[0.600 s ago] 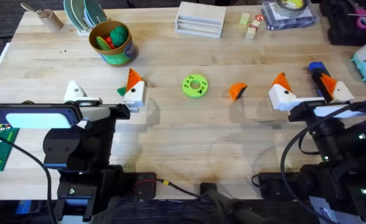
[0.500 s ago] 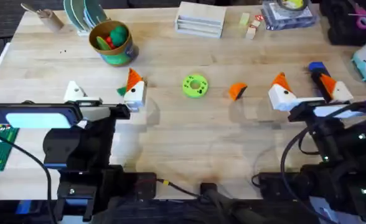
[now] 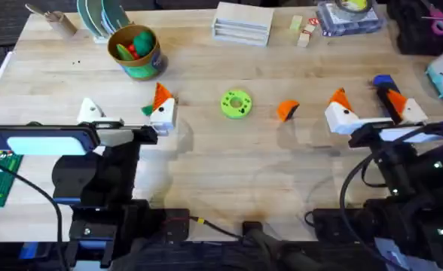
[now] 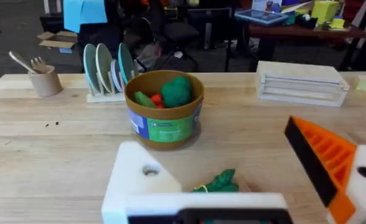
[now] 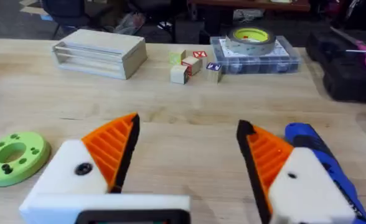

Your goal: Pick up the gripper from the table and insert it into the empty holder that is missing its gripper. Then pick up a screw, insert it into the mounting hole, and use the screwdriver to tighten it. Finally, clean up the table by picking up the vegetable and placing it into the bucket.

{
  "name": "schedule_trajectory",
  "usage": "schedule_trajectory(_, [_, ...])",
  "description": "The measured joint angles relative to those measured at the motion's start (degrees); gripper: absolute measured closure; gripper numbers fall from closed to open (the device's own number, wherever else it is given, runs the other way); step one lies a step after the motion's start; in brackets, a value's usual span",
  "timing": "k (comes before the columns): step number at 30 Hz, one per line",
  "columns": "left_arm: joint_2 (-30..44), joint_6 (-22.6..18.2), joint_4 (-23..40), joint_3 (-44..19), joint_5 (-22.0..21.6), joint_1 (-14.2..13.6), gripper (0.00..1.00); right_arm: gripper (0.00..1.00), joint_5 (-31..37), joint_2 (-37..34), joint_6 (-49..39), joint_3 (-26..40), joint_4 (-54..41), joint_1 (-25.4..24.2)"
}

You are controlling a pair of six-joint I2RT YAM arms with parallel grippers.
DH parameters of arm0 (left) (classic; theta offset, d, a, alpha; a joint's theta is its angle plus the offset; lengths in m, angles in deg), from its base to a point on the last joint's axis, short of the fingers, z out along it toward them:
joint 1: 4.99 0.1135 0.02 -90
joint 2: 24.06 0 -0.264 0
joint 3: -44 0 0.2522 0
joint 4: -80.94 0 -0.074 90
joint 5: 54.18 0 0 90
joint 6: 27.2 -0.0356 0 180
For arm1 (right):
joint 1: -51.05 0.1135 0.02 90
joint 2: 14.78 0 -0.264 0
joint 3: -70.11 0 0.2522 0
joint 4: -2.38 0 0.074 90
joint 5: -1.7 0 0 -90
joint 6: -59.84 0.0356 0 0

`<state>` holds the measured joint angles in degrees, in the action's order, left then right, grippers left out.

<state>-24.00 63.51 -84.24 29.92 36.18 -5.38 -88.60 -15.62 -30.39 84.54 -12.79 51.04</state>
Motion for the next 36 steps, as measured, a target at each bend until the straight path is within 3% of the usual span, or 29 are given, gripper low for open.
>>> schedule_trajectory(5, [0.0,0.0,1.0,-0.2,0.0,0.0,0.008,0.010,-0.6,0.0,0.4,0.8,-1.5,0.0])
schedule_trajectory(12, [3.7,0.0,13.1,-8.0,0.0,0.0,0.007,0.010,-1.5,-2.5,0.7,9.3,-13.9,0.0])
schedule_trajectory(18, [16.7,-3.4,18.0,-20.6,0.9,0.0,0.008,0.010,-1.4,-14.4,0.7,22.9,-22.2,0.0])
schedule_trajectory(24, [33.7,-9.8,32.3,-37.4,2.4,0.0,0.009,0.010,-1.4,-29.4,0.7,37.8,-32.3,0.0])
schedule_trajectory(28, [43.8,-11.5,40.4,-47.0,2.9,0.0,0.008,0.010,-1.4,-38.4,0.7,48.0,-38.8,0.0])
schedule_trajectory(31, [50.3,-12.2,41.8,-50.8,2.9,0.0,0.008,0.010,-1.4,-43.3,0.7,52.8,-40.4,0.0])
schedule_trajectory(36, [58.3,-12.6,43.2,-51.4,2.9,0.0,0.009,0.010,-1.5,-47.1,0.7,53.9,-41.1,0.0])
